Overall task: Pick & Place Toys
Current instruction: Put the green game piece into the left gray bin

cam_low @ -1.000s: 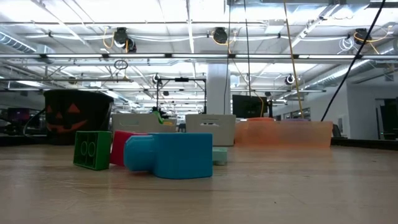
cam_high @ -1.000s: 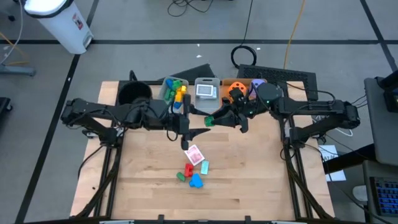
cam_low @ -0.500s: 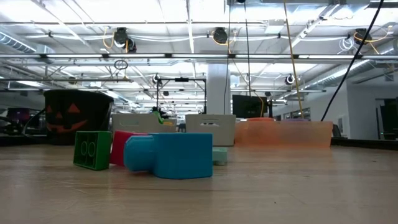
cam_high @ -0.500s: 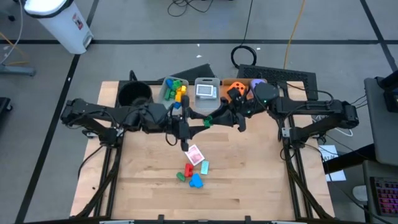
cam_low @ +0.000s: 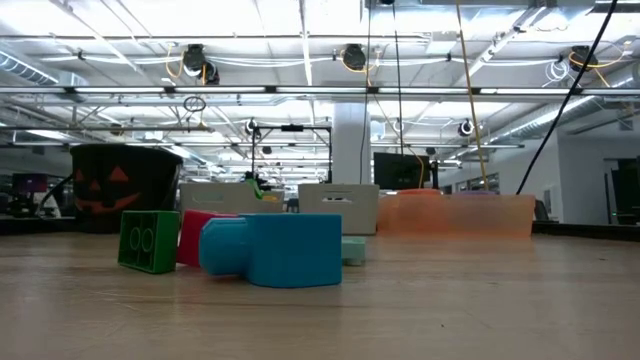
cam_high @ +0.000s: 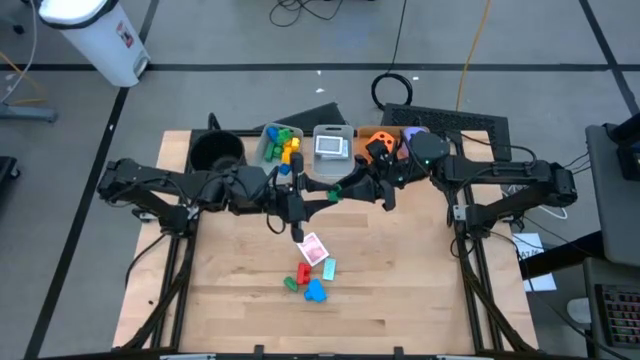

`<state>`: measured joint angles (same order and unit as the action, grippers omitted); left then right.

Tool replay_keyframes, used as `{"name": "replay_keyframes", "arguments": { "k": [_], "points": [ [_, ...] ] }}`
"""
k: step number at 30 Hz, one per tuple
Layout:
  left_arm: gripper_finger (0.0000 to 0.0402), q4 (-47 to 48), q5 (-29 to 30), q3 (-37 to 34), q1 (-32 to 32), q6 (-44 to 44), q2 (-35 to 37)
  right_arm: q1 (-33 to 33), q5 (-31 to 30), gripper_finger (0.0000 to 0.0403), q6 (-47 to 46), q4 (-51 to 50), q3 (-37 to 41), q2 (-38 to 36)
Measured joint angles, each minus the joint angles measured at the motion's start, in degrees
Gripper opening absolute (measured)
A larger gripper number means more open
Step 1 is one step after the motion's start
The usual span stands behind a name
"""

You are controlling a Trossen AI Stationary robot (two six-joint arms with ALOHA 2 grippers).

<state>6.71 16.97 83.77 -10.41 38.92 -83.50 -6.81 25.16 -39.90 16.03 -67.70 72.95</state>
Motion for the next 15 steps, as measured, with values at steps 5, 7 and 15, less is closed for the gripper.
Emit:
{"name": "replay_keyframes", "arguments": {
  "k": [5,7,15],
  "points": [
    [0.0106,-0.1,4.1,0.0,-1.1,-0.4,0.0,0.0,-3.6,0.0178,0.6,0.2,0.0,0.0],
    [0.0106,-0.1,4.7,0.0,-1.6,-0.5,0.0,0.0,-4.2,0.0192,0.7,0.7,0.0,0.0],
    [0.0106,4.1,10.3,0.0,-3.4,-0.3,1.6,-2.3,-4.0,0.0218,0.1,5.3,0.0,-0.8]
  ]
}}
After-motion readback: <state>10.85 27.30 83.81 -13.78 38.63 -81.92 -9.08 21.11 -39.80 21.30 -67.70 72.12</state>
